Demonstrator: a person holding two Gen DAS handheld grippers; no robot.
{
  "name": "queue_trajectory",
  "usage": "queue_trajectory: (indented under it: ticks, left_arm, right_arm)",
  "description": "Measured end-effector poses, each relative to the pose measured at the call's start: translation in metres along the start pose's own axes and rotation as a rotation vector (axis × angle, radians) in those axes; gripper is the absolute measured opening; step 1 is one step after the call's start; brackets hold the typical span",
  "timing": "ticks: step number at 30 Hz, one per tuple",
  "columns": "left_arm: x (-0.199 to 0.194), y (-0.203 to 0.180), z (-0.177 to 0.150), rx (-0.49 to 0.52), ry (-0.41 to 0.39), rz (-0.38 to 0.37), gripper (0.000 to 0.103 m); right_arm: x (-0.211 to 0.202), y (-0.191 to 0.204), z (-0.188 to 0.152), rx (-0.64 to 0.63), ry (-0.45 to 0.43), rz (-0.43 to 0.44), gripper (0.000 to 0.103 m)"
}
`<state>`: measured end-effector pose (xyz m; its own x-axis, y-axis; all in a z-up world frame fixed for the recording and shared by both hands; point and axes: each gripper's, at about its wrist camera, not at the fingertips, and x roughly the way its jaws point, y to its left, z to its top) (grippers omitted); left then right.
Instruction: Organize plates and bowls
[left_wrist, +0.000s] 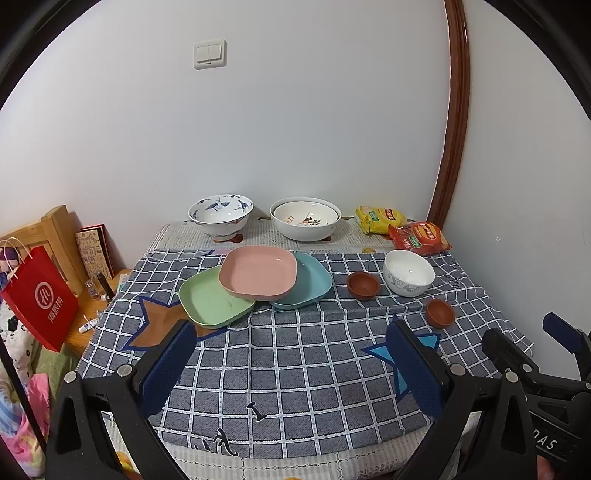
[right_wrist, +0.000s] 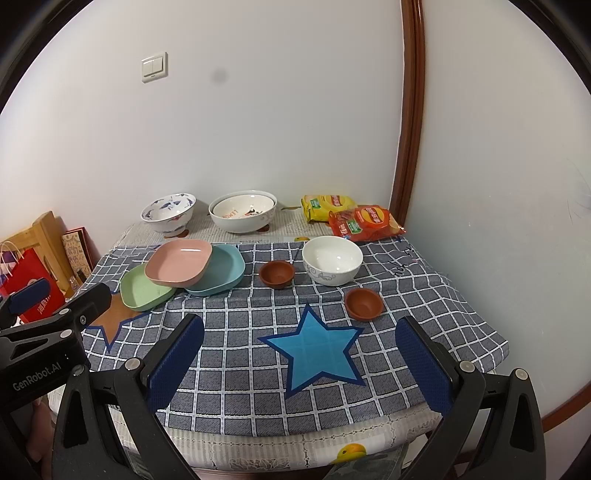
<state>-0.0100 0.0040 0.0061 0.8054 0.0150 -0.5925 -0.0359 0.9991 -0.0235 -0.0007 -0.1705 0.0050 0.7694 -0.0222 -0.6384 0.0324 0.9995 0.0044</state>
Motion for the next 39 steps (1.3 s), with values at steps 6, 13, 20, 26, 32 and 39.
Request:
queue_trajectory:
  ticks: [6, 13, 20, 26, 32, 39]
  left_arm:
    - [0.001, 0.0, 0.0, 0.0, 0.005, -0.002, 0.103]
    - [0.01, -0.001, 0.005, 0.003, 0.012, -0.004, 0.103]
    - [0.033, 0.003, 0.011, -0.006, 0.041, -0.003, 0.103]
    - [0.063, 0.012, 0.012, -0.019, 0.089, 0.009, 0.103]
    - [0.098, 0.024, 0.012, -0.032, 0.142, 0.024, 0.102]
    - [0.142, 0.049, 0.015, -0.051, 0.205, 0.038, 0.096]
  right_arm:
    - [0.001, 0.0, 0.0, 0.0, 0.003, -0.002, 0.102]
    - [0.006, 0.0, 0.002, -0.005, 0.006, -0.003, 0.102]
    - [0.023, 0.001, 0.007, -0.014, 0.023, -0.002, 0.102]
    - [0.053, 0.001, 0.009, -0.015, 0.068, -0.003, 0.102]
    - [0.083, 0.005, 0.012, -0.011, 0.111, 0.009, 0.1]
    - [0.123, 0.02, 0.022, -0.012, 0.145, 0.045, 0.095]
